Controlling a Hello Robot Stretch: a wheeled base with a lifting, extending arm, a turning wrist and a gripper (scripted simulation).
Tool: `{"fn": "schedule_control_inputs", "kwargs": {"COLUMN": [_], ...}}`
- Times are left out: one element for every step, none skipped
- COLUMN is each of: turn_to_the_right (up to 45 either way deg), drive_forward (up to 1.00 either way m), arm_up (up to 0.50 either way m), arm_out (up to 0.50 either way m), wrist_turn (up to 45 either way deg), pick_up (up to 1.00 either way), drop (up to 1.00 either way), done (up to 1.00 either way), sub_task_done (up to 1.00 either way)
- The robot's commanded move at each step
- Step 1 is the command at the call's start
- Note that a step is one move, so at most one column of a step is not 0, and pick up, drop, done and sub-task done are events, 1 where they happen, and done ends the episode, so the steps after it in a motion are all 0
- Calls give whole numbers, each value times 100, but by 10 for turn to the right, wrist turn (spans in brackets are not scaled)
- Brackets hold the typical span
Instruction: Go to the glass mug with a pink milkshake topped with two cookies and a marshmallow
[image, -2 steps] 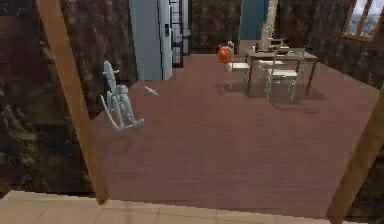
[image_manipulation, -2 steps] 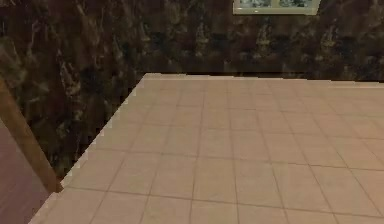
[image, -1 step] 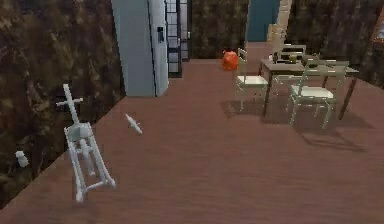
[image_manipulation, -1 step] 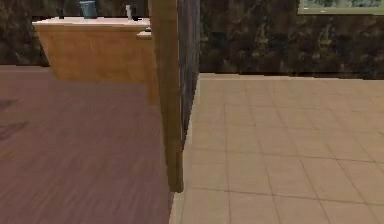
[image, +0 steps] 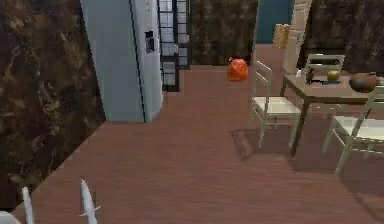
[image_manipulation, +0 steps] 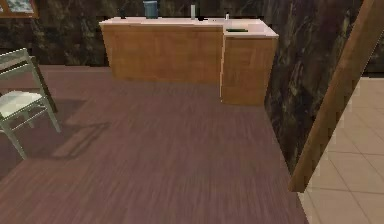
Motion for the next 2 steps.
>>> {"fn": "schedule_control_inputs", "kwargs": {"turn_to_the_right": [0,0], "drive_forward": [100,75], "arm_up": [0,0], "arm_out": [0,0], "wrist_turn": [0,0], "pick_up": [0,0], "drop": [0,0], "done": [0,0], "sub_task_done": [0,0]}}
